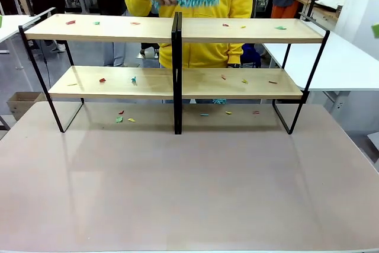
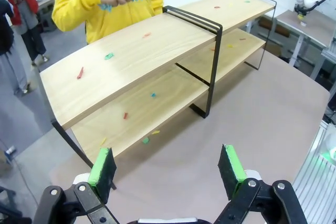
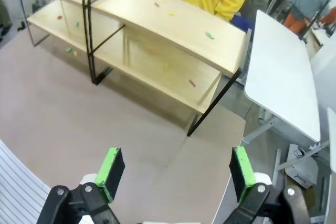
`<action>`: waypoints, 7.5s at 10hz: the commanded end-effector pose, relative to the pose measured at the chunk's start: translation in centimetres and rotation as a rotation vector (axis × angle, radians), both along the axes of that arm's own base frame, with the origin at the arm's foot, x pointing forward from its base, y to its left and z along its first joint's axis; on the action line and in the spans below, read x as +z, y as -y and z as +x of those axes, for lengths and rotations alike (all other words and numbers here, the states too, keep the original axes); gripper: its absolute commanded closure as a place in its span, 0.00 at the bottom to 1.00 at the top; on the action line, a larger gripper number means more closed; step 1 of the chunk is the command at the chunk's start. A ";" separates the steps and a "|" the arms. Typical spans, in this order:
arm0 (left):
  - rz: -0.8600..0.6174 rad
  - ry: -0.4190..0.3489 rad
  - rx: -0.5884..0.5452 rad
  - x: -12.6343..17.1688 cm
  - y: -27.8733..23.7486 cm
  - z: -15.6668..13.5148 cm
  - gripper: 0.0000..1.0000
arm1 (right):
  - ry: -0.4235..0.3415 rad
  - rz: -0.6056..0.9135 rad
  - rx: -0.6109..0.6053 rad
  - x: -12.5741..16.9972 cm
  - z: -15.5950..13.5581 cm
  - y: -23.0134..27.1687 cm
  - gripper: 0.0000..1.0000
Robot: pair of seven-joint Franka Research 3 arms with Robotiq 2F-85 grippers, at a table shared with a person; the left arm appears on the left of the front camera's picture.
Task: Clean the shelves.
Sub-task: Pick up the Duster when the human hands it over.
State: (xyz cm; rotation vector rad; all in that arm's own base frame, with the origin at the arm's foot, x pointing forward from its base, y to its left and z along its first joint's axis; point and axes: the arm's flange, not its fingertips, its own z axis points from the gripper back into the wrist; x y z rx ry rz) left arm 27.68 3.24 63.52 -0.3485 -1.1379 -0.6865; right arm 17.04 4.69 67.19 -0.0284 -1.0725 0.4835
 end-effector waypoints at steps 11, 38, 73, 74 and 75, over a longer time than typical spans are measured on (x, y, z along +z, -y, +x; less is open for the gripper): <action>-0.004 0.003 -0.006 0.1 0.1 0.0 0.00 | 0.040 0.086 -0.012 0.8 0.3 1.8 0.00; -0.537 -0.946 -0.351 5.6 12.8 21.5 0.00 | 0.040 0.086 -0.012 0.8 0.3 1.8 0.00; -0.329 -0.627 -0.142 8.9 -22.1 -1.7 1.00 | 0.040 0.086 -0.012 0.8 0.3 1.8 0.00; -0.329 -0.627 -0.142 8.9 -22.1 -1.7 1.00 | 0.040 0.086 -0.012 0.8 0.3 1.8 0.00; -0.329 -0.627 -0.142 8.9 -22.1 -1.7 1.00 | 0.040 0.086 -0.012 0.8 0.3 1.8 0.00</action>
